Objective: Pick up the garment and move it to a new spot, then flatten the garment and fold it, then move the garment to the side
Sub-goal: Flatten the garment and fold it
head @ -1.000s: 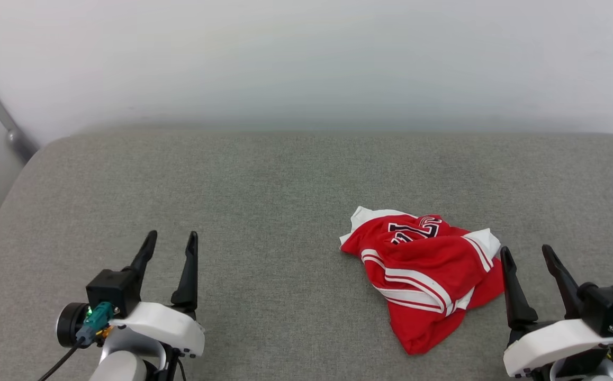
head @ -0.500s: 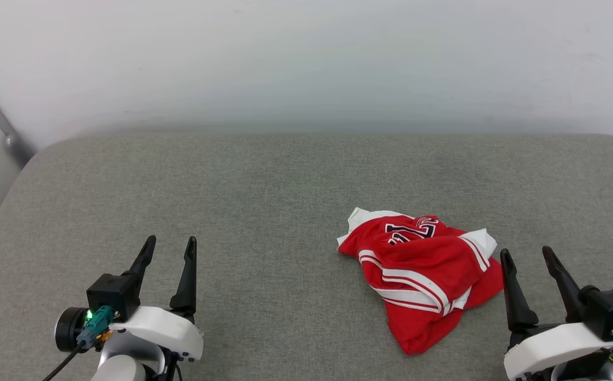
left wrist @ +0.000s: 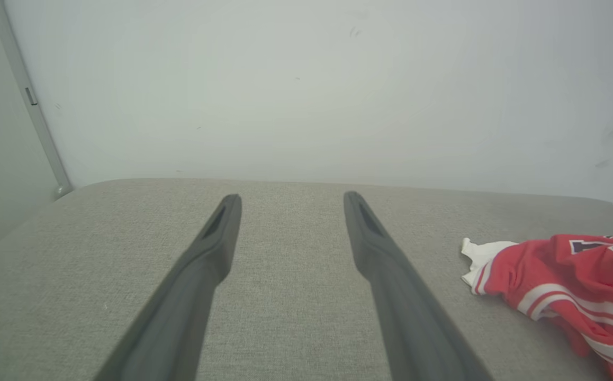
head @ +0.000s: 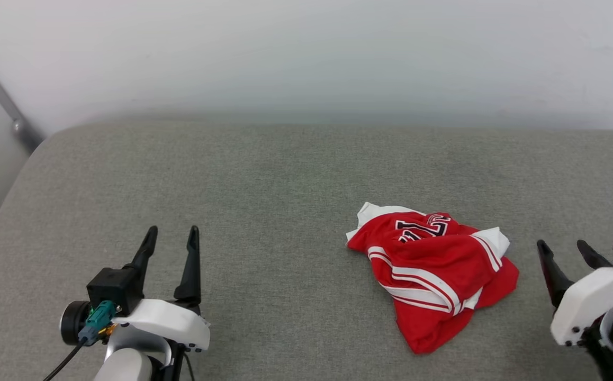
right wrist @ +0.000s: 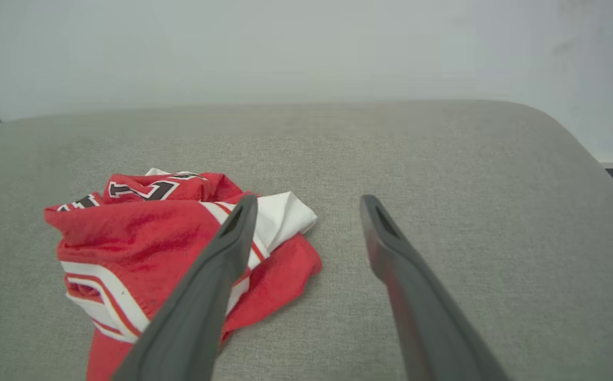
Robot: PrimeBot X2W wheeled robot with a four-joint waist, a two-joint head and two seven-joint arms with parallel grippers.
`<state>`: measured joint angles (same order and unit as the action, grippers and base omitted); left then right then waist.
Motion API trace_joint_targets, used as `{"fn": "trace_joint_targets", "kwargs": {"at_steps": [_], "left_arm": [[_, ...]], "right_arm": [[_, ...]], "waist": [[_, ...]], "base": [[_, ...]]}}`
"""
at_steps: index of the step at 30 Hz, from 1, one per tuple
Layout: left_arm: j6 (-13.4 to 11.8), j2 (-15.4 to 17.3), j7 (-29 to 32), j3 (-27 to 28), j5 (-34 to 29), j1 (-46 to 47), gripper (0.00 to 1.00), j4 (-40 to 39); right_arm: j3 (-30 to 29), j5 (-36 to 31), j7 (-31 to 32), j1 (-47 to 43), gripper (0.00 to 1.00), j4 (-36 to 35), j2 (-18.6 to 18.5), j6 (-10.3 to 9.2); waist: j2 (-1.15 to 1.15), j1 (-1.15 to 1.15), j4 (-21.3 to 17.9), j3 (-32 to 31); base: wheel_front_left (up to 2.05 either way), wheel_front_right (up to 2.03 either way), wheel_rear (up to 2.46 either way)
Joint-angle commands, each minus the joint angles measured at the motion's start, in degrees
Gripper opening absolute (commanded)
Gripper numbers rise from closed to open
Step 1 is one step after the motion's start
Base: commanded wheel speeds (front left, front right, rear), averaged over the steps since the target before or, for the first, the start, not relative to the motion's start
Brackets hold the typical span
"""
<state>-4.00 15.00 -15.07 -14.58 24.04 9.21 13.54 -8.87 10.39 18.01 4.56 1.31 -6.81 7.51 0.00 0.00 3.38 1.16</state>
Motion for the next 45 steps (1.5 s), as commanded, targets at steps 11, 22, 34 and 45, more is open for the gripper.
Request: {"fn": "trace_joint_targets", "kwargs": {"at_steps": [11,22,34,45], "left_arm": [[1.83,-2.77,-0.14,2.29,-2.46,2.24,1.00,-2.01],[3.92,-5.46,-0.14,4.99,-4.84,2.81,1.00,-1.69],[5.57,-6.39,-0.14,6.86,-7.00,2.56,1.00,-0.45],[6.65,-7.13,-0.14,7.29,-7.69,2.18,1.00,0.17]], "right_arm": [[6.39,10.16,31.40,6.75,1.00,2.29,-8.79,-0.04],[8.85,11.38,32.85,11.25,0.11,9.50,-8.81,-0.04],[13.47,10.31,26.05,15.69,0.00,2.29,-10.28,-0.04],[33.73,12.70,17.37,13.22,0.00,-2.73,-10.24,-0.04]], "waist": [[0.00,0.00,5.27,3.18],[0.00,0.00,7.77,5.56],[0.00,0.00,5.80,3.65],[0.00,0.00,5.55,5.05]], "base": [[0.00,0.00,0.00],[0.00,0.00,0.00],[0.00,0.00,0.00],[0.00,0.00,0.00]]}}
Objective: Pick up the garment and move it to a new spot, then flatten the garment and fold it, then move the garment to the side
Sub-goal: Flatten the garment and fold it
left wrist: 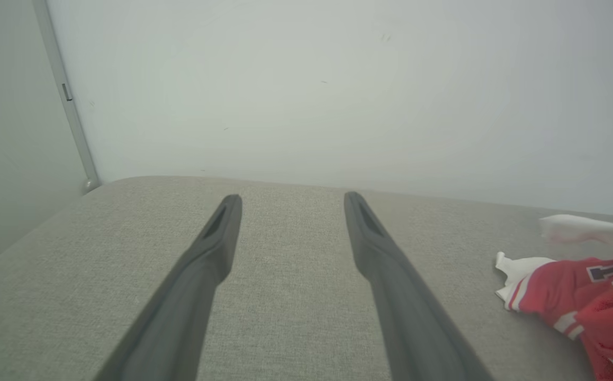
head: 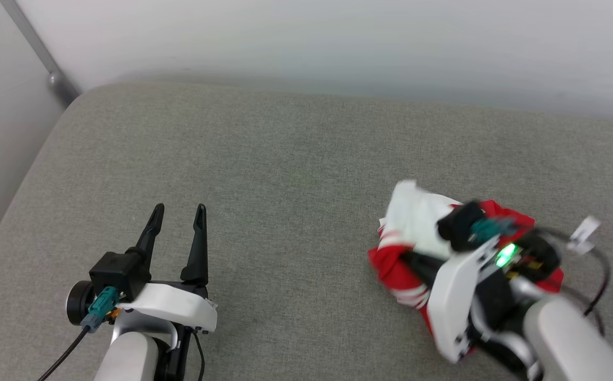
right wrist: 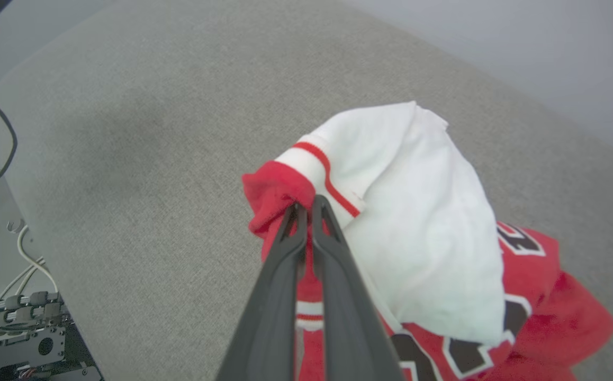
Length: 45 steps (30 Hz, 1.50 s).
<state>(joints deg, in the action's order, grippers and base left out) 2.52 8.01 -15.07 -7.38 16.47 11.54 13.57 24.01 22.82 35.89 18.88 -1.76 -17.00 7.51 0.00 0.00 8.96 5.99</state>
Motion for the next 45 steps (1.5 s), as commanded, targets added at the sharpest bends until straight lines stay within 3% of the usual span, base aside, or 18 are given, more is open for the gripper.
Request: {"fn": "trace_joint_targets", "kwargs": {"at_steps": [1,8,9,10,11,20,25,31,35,40,45], "left_arm": [[0.22,-0.13,-0.14,0.15,-0.11,-0.16,1.00,0.25],[0.31,-0.09,-0.14,0.94,-0.25,-0.06,1.00,0.83],[0.28,-0.10,-0.14,1.06,-0.29,-0.09,1.00,0.92],[0.23,-0.12,-0.14,1.20,-0.33,-0.10,1.00,1.00],[0.24,-0.14,-0.14,1.24,-0.37,-0.08,1.00,1.13],[0.34,0.26,-0.14,1.44,-0.64,-1.09,1.00,2.57],[0.07,0.47,-0.14,1.32,-0.77,-2.12,1.00,3.09],[-0.42,0.42,0.11,0.91,-0.41,-3.15,1.00,3.41],[-0.56,0.79,0.67,0.73,-0.35,-3.72,1.00,3.54],[-1.41,1.10,1.31,0.82,-0.32,-4.09,1.00,2.94],[-0.86,1.21,2.77,-0.35,-0.47,-3.52,1.00,2.75]], "right_arm": [[2.72,1.09,-1.13,-2.10,0.00,0.77,0.13,-0.04],[11.08,3.20,-7.21,-7.24,0.00,5.37,0.54,-0.04],[11.47,3.22,-8.61,-7.68,0.24,5.82,0.72,-0.04],[11.79,3.22,-10.13,-7.95,0.73,6.25,0.87,-0.04],[11.90,3.18,-11.87,-8.18,1.00,6.46,1.08,-0.04],[8.33,2.56,-25.99,-10.49,1.00,3.59,2.29,-0.04],[-1.13,-0.03,-31.68,-12.74,1.00,2.56,4.15,-0.04],[-18.13,-6.86,-34.83,-15.59,1.00,2.71,8.25,-0.04],[-25.62,-10.29,-35.14,-17.69,1.00,1.02,10.37,-0.04],[-29.70,-12.22,-35.40,-19.88,1.00,-1.60,11.66,-0.04],[-29.33,-12.94,-35.81,-21.29,1.00,-3.32,12.29,-0.04]], "waist": [[0.00,0.00,-0.10,0.46],[0.00,0.00,-1.23,1.23],[0.00,0.00,-1.49,1.21],[0.00,0.00,-1.77,1.17],[0.00,0.00,-2.00,1.09],[0.00,0.00,-3.34,-1.79],[0.00,0.00,-3.56,-3.55],[0.00,0.00,-3.36,-4.97],[0.00,0.00,-3.49,-5.67],[0.00,0.00,-4.20,-6.14],[0.00,0.00,-5.46,-6.30]], "base": [[0.00,0.00,0.00],[0.00,0.00,0.00],[0.00,0.00,0.00],[0.00,0.00,0.00],[0.00,0.00,0.00],[0.00,0.00,0.00],[0.00,0.00,0.00],[0.00,0.00,0.00],[0.00,0.00,0.00],[0.00,0.00,0.00],[0.00,0.00,0.00]]}}
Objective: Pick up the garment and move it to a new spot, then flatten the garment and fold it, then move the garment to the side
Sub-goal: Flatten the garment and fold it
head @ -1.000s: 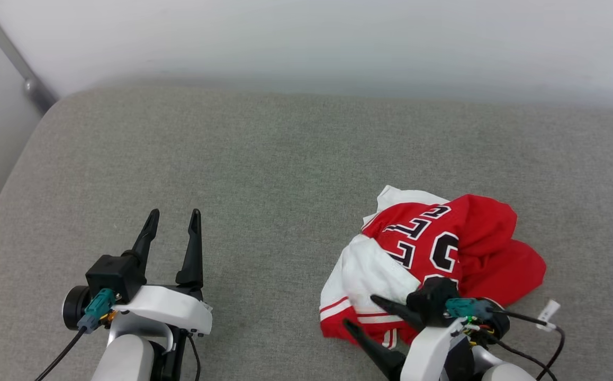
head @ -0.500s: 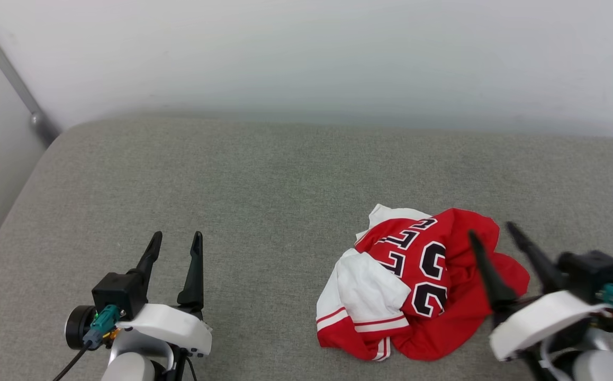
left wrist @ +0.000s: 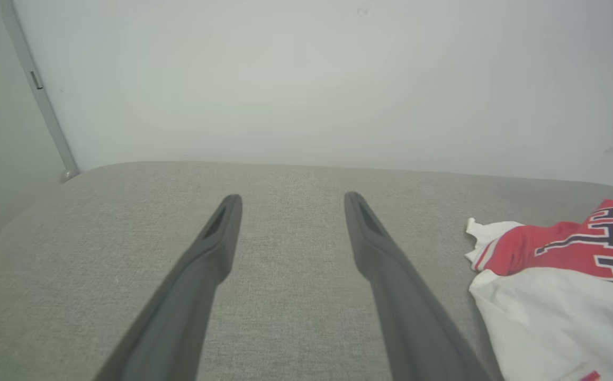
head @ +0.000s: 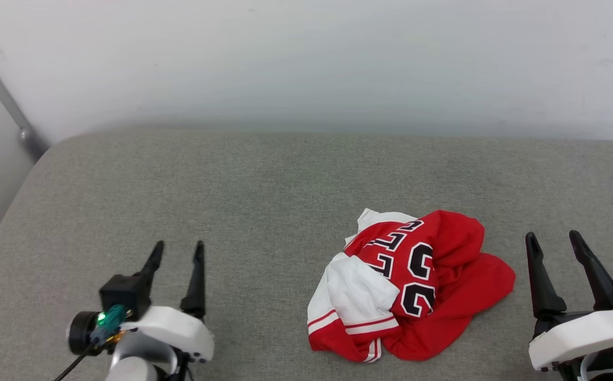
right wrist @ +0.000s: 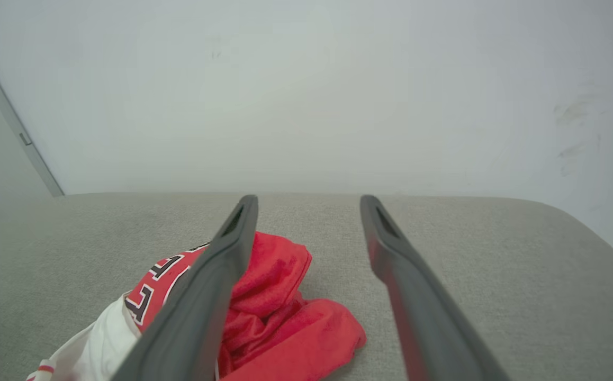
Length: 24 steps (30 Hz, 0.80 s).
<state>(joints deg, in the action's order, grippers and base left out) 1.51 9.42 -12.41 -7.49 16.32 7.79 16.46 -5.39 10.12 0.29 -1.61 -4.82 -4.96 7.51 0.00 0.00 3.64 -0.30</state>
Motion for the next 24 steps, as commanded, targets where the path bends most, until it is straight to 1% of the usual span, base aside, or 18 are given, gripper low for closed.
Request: {"fn": "trace_joint_targets", "kwargs": {"at_steps": [1,4,8,12,15,17,19,21,24], "left_arm": [[0.37,-0.50,0.68,-0.80,-0.41,0.87,1.00,-0.30],[0.96,-1.34,3.54,-3.15,-0.89,3.07,1.00,0.09],[3.03,-3.37,8.20,-7.84,-0.91,7.51,1.00,1.42],[4.68,-4.09,15.04,-13.52,-1.14,11.66,1.00,4.73],[5.57,-3.99,21.21,-17.80,-0.25,13.99,1.00,7.42],[5.84,-3.41,25.48,-20.50,0.87,15.25,1.00,8.65],[5.91,-2.14,29.78,-23.47,2.44,16.39,1.00,9.22],[5.97,-0.28,34.36,-27.05,4.75,17.26,1.00,9.32],[5.91,3.46,39.23,-31.49,7.50,19.56,1.00,8.06]], "right_arm": [[0.30,-0.35,-0.21,-0.98,1.00,-0.49,0.39,-0.04],[1.42,-0.86,-0.04,-1.03,1.00,-1.06,0.38,-0.04],[2.83,-1.09,0.66,-1.43,1.00,-2.21,-0.03,-0.04],[3.78,-1.00,1.41,-0.99,1.00,-3.33,-0.32,-0.04],[4.04,-0.85,1.81,-0.59,1.00,-3.95,-0.17,-0.04],[3.83,-0.67,1.87,-0.47,1.00,-4.15,-0.04,-0.04],[3.71,-0.52,2.09,-0.37,1.00,-4.17,0.15,-0.04],[3.65,-0.27,2.21,-0.19,1.00,-4.04,0.23,-0.04],[3.69,-0.08,2.20,0.16,1.00,-4.19,0.46,-0.04]], "waist": [[0.00,0.00,-0.30,0.02],[0.00,0.00,-0.72,0.20],[0.00,0.00,-1.25,1.16],[0.00,0.00,-2.38,2.61],[0.00,0.00,-3.36,3.81],[0.00,0.00,-3.80,4.52],[0.00,0.00,-4.23,5.34],[0.00,0.00,-4.58,6.07],[0.00,0.00,-4.88,7.41]], "base": [[0.00,0.00,0.00],[0.00,0.00,0.00],[0.00,0.00,0.00],[0.00,0.00,0.00],[0.00,0.00,0.00],[0.00,0.00,0.00],[0.00,0.00,0.00],[0.00,0.00,0.00],[0.00,0.00,0.00]]}}
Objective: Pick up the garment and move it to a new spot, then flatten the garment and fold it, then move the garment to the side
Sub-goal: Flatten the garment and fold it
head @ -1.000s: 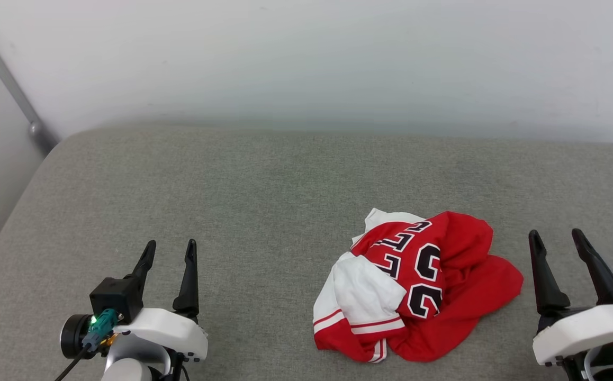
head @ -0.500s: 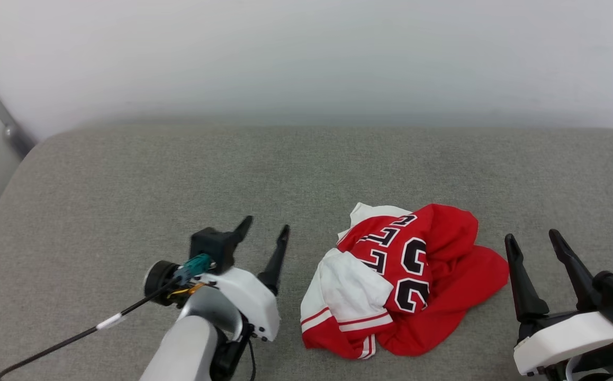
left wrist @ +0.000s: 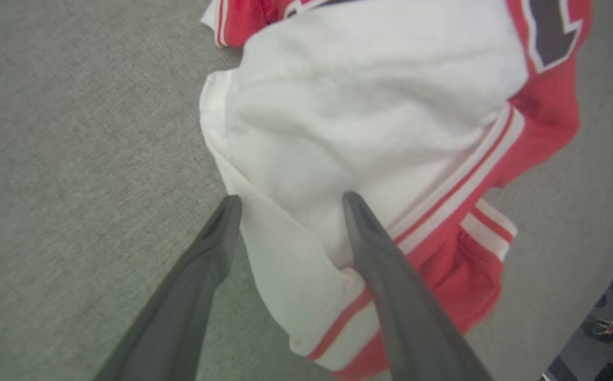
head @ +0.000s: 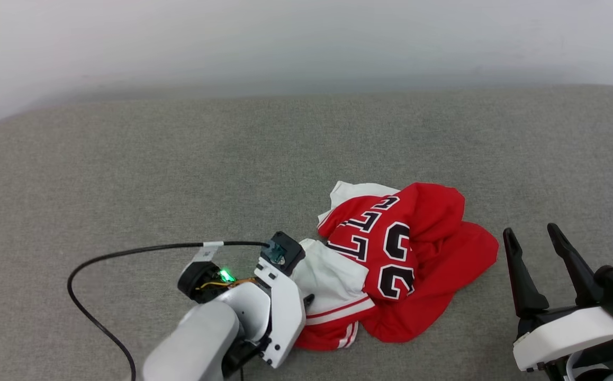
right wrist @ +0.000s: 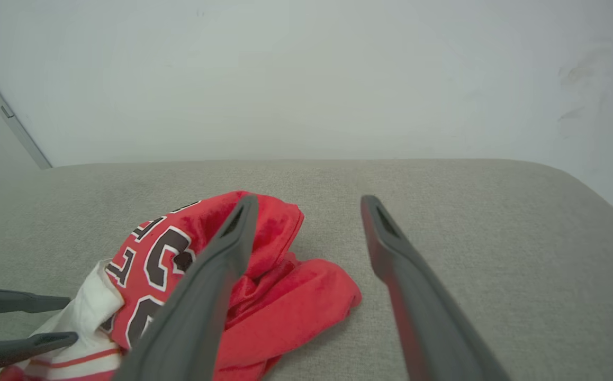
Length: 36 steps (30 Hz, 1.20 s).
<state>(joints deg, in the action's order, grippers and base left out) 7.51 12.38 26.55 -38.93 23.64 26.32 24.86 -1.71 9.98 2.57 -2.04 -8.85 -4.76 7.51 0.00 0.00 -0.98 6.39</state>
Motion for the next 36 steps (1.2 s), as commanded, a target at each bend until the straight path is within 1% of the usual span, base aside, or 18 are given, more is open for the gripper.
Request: {"fn": "trace_joint_targets", "kwargs": {"at_steps": [1,5,8,10,11,12,13,14,19,22,25,27,30,35,36], "left_arm": [[-0.07,1.83,1.59,-1.28,0.77,1.83,1.00,-0.61],[-0.06,5.59,6.23,-5.02,2.58,4.72,1.00,-0.35],[-0.05,7.02,9.75,-8.05,4.29,5.40,1.00,1.00],[-0.04,7.33,11.39,-9.79,6.21,4.98,1.00,1.57],[-0.03,7.62,11.98,-10.78,6.41,5.16,0.96,1.73],[-0.03,7.85,12.26,-11.26,7.16,5.14,0.49,1.90],[-0.03,7.95,12.04,-11.58,7.66,5.18,0.17,1.91],[-0.03,8.03,11.51,-11.82,7.91,5.36,0.00,1.77],[-0.06,8.74,8.00,-11.12,8.52,6.17,0.00,0.19],[-1.48,9.50,4.03,-9.13,8.21,6.65,0.00,-1.85],[-4.37,10.84,-0.56,-6.68,8.25,4.84,0.00,-4.42],[-6.42,12.51,-3.07,-4.88,8.45,3.05,0.00,-6.39],[-10.22,14.82,-6.52,-1.52,9.28,-0.36,0.00,-9.54],[-16.78,16.96,-11.29,4.93,14.13,-9.38,0.00,-13.72],[-16.78,16.96,-11.29,4.93,14.13,-9.38,0.00,-13.72]], "right_arm": [[0.03,0.19,0.03,0.74,1.00,-0.14,0.33,-0.04],[0.47,0.91,-0.15,1.51,1.00,0.14,0.50,-0.04],[0.99,1.27,-0.43,2.39,1.00,0.50,0.59,-0.04],[1.20,1.63,-0.62,2.61,1.00,0.80,0.61,-0.04],[1.29,1.63,-0.69,2.84,1.00,0.94,0.63,-0.04],[1.34,1.61,-0.82,3.08,1.00,1.05,0.63,-0.04],[1.30,1.66,-0.96,3.23,1.00,1.11,0.57,-0.04],[1.23,1.70,-1.05,3.32,1.00,1.17,0.52,-0.04],[0.50,1.61,-1.14,2.55,1.00,1.57,0.46,-0.04],[0.17,1.61,-1.08,2.47,1.00,1.65,0.29,-0.04],[-0.32,1.70,-1.08,2.33,1.00,1.53,-0.03,-0.04],[-0.85,1.66,-1.29,1.95,1.00,1.25,-0.04,-0.04],[-1.49,1.65,-1.08,1.41,1.00,0.89,0.13,-0.04],[-2.26,1.81,-0.70,0.48,1.00,0.67,0.54,-0.04],[-2.26,1.81,-0.70,0.48,1.00,0.67,0.54,-0.04]], "waist": [[0.00,0.00,-0.31,1.16],[0.00,0.00,-0.55,2.95],[0.00,0.00,-0.98,3.98],[0.00,0.00,-1.17,4.38],[0.00,0.00,-1.26,4.53],[0.00,0.00,-1.33,4.61],[0.00,0.00,-1.36,4.62],[0.00,0.00,-1.34,4.60],[0.00,0.00,-0.38,3.40],[0.00,0.00,0.32,2.34],[0.00,0.00,0.98,1.32],[0.00,0.00,1.63,0.80],[0.00,0.00,2.49,0.09],[0.00,0.00,3.97,-0.58],[0.00,0.00,3.97,-0.58]], "base": [[0.00,0.00,0.00],[0.00,0.00,0.00],[0.00,0.00,0.00],[0.00,0.00,0.00],[0.00,0.00,0.00],[0.00,0.00,0.00],[0.00,0.00,0.00],[0.00,0.00,0.00],[0.00,0.00,0.00],[0.00,0.00,0.00],[0.00,0.00,0.00],[0.00,0.00,0.00],[0.00,0.00,0.00],[0.00,0.00,0.00],[0.00,0.00,0.00]]}}
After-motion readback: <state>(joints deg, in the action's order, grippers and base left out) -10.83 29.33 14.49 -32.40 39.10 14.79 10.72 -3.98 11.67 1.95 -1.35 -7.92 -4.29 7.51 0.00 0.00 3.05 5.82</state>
